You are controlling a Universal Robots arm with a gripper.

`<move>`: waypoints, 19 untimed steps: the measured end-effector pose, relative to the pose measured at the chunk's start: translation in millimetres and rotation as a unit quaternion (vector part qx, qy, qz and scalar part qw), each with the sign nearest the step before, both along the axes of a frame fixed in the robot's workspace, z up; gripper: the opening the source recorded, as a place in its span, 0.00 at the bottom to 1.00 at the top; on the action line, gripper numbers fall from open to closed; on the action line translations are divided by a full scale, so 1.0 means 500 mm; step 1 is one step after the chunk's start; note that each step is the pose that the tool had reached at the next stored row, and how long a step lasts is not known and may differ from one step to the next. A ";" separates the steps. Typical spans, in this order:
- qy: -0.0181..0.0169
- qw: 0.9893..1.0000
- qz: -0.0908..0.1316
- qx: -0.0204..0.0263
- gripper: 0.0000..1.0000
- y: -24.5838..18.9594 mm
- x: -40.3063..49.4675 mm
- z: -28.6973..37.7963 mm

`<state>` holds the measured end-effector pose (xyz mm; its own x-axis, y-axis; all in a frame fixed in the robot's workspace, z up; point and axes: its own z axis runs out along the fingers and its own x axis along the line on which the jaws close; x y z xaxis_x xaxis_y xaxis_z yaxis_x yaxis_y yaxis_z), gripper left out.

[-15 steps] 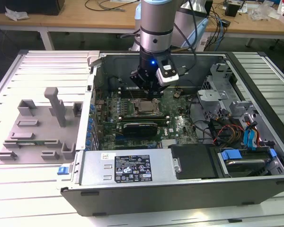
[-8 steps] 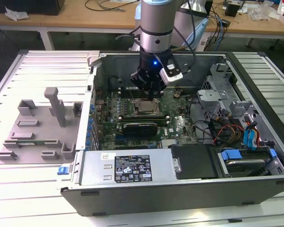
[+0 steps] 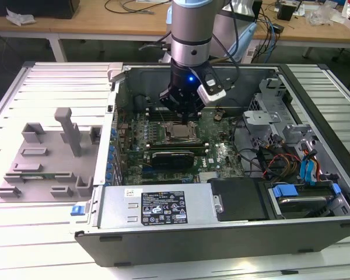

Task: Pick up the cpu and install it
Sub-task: 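Close the cpu cover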

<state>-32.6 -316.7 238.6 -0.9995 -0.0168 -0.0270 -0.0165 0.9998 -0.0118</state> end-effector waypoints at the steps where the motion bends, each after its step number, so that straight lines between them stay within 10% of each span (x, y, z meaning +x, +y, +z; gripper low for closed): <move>1: 0.000 1.000 0.000 0.000 0.11 -0.0036 -0.005 -0.001; 19: 0.000 1.000 0.000 0.000 0.11 -0.0132 -0.077 -0.059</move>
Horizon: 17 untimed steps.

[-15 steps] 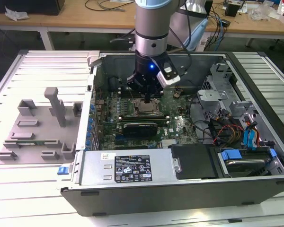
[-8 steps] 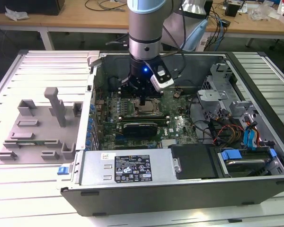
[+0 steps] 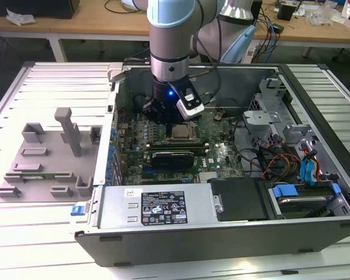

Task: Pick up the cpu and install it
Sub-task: 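Close the cpu cover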

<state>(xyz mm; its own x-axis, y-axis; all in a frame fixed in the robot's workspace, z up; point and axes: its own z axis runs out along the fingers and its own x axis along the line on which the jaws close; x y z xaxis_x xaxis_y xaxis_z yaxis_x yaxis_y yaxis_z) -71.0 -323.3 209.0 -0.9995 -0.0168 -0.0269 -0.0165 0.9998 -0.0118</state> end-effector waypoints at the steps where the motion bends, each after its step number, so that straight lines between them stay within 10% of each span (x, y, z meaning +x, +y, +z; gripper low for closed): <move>1: 0.000 1.000 0.000 0.000 0.11 -0.0001 0.000 0.000; 17: 0.000 1.000 0.000 0.000 0.11 0.0001 -0.001 -0.013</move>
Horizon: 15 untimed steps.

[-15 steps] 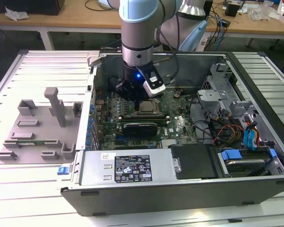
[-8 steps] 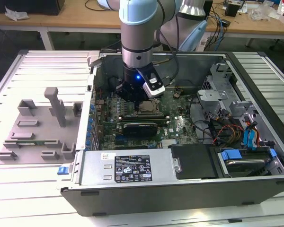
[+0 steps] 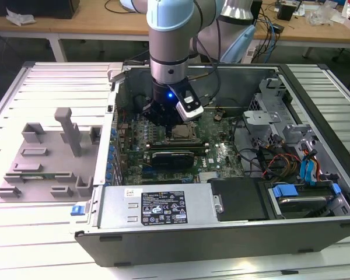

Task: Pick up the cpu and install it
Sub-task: 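Close the cpu cover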

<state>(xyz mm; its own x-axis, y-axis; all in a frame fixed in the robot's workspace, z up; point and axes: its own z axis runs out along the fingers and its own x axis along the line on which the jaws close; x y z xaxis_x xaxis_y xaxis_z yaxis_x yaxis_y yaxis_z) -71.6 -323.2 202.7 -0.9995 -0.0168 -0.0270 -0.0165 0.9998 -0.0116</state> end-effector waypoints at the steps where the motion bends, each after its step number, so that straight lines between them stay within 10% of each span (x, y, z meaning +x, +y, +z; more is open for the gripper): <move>1: 0.000 1.000 0.000 0.000 0.11 0.0003 0.000 0.004; 8: 0.000 1.000 0.000 0.000 0.11 -0.0002 0.000 0.011; 15: 0.000 1.000 0.000 0.000 0.11 -0.0001 0.000 0.071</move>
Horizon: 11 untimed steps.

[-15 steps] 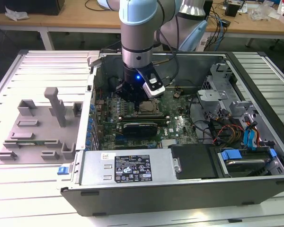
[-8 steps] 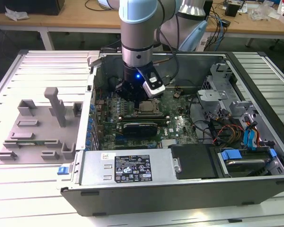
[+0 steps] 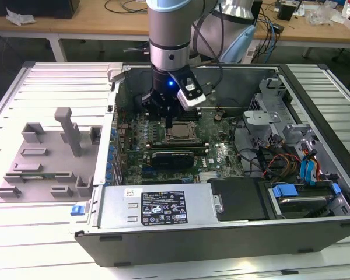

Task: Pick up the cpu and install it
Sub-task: 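Close the cpu cover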

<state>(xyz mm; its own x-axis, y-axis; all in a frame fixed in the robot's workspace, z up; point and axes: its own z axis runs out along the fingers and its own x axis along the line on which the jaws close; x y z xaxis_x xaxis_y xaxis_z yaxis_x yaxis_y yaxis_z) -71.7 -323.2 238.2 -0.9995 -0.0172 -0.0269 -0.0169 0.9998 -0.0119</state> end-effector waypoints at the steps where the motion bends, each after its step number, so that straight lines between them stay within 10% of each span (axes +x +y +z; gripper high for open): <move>1: 0.000 1.000 0.000 0.000 0.11 0.0000 0.001 0.001; 8: 0.000 1.000 0.000 0.000 0.11 -0.0005 0.069 0.001; 11: 0.000 1.000 0.000 0.000 0.11 -0.0005 0.071 0.015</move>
<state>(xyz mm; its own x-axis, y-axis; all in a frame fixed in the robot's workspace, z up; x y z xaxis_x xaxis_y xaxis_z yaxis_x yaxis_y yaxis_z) -36.0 -323.5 245.5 -0.9995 -0.0175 -0.0270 -0.0171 0.9998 -0.0118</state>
